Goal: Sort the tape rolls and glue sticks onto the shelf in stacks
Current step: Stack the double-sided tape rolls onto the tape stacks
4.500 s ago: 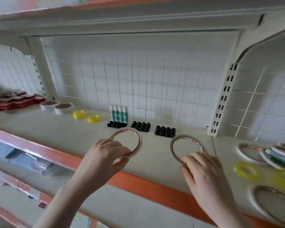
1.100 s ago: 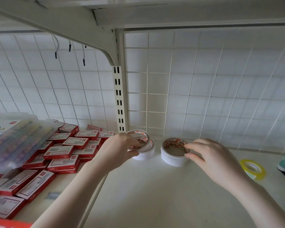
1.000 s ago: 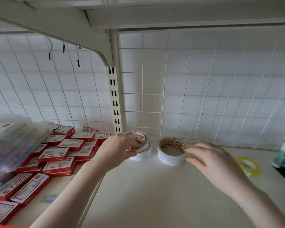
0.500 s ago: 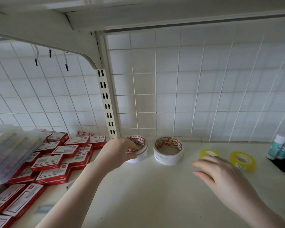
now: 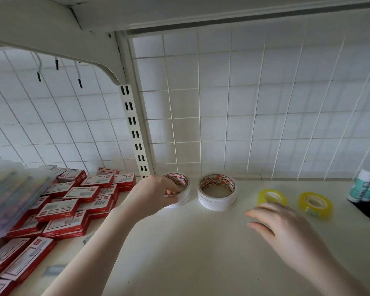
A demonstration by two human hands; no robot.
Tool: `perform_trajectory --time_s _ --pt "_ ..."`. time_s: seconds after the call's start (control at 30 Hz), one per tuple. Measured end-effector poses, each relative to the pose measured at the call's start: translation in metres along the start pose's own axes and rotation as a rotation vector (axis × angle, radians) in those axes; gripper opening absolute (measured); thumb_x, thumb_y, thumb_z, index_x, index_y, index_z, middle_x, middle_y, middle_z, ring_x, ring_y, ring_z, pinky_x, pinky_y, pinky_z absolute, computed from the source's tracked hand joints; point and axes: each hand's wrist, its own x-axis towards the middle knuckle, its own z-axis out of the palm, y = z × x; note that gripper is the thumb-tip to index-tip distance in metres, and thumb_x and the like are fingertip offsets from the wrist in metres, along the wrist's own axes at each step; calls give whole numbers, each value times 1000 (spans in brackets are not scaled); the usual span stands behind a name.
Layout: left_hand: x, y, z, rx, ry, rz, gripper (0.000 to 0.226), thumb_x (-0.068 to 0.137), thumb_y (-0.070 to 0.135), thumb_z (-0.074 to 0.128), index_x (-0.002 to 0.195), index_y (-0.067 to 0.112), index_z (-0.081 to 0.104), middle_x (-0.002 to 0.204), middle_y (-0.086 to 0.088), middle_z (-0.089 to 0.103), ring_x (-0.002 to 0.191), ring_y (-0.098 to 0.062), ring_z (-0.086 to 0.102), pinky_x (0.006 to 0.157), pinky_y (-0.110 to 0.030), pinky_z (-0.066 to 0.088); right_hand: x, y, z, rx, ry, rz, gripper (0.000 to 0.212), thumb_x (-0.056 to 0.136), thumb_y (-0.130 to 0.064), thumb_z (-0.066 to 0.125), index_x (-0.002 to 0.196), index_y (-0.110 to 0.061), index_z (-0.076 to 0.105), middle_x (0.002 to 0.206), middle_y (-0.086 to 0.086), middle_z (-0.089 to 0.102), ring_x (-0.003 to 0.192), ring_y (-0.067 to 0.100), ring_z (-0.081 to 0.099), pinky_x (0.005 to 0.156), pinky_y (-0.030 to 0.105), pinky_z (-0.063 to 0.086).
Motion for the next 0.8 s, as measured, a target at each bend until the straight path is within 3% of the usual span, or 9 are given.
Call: perform_trajectory --time_s 0.27,0.6,0.8 --pt "0 -1 -1 -114 -12 -35 10 80 27 67 88 25 73 80 12 67 78 -10 61 75 -33 51 -1 3 4 23 -12 7 32 52 -15 91 76 -22 71 71 -10 64 60 17 63 52 24 50" --pt "-1 -1 -5 -113 -62 -100 23 78 28 70 101 26 72 96 13 68 89 -9 63 84 -31 51 -1 4 7 36 -41 5 31 54 -14 90 76 -23 70 71 -10 63 61 17 63 48 30 51" --pt "-1 -1 -6 -137 -79 -113 18 79 26 71 96 22 74 93 10 69 87 -10 63 85 -31 50 -2 4 7 43 -51 18 32 53 -15 91 76 -24 70 71 -11 63 62 15 64 44 29 51"
